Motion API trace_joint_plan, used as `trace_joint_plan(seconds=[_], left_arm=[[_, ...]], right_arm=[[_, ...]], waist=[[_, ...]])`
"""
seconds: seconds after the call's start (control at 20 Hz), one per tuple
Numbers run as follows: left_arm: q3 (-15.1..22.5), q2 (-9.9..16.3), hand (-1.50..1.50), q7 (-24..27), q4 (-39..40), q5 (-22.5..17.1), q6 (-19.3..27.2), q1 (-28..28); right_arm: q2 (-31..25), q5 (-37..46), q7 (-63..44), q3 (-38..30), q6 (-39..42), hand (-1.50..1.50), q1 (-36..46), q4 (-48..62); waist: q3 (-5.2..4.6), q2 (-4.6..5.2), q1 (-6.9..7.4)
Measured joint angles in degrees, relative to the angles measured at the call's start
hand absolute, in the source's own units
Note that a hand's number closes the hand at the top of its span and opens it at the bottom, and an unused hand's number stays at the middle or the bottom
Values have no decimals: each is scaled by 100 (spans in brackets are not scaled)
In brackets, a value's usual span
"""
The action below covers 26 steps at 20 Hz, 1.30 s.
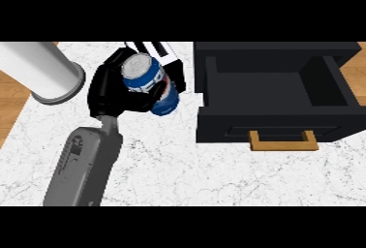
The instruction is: Pick up the can, place it into the drawer and close the drawer
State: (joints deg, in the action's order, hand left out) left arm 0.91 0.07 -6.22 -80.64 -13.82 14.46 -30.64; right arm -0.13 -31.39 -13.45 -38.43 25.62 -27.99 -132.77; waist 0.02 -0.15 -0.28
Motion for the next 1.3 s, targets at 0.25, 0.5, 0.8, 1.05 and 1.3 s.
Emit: trace_joint_plan(seconds=[0.25, 0.5, 0.8, 1.05, 1.3], left_arm=[[241, -4, 150, -345, 117, 105, 523, -637], [383, -5, 150, -525, 495, 60, 888, -1345], [637, -6, 150, -451, 1251, -152, 1474, -2264], [688, -6, 150, -264, 1904, -374, 1627, -2833], [827, -7, 150, 20, 2604, -703, 1777, -3359]], right_arm=[[-84, 37, 31, -9, 14, -150, 103, 126], [-66, -62, -40, -76, 80, -150, 113, 124], [-186, -147, -211, -134, 73, -150, 302, 184], [-235, -205, -270, -231, 79, -150, 427, 252], [-183, -84, -222, -220, 148, -150, 470, 286]], waist=[[0, 9, -29], [-1, 12, -58], [-1, 21, -90], [0, 28, -105], [0, 35, -132]])
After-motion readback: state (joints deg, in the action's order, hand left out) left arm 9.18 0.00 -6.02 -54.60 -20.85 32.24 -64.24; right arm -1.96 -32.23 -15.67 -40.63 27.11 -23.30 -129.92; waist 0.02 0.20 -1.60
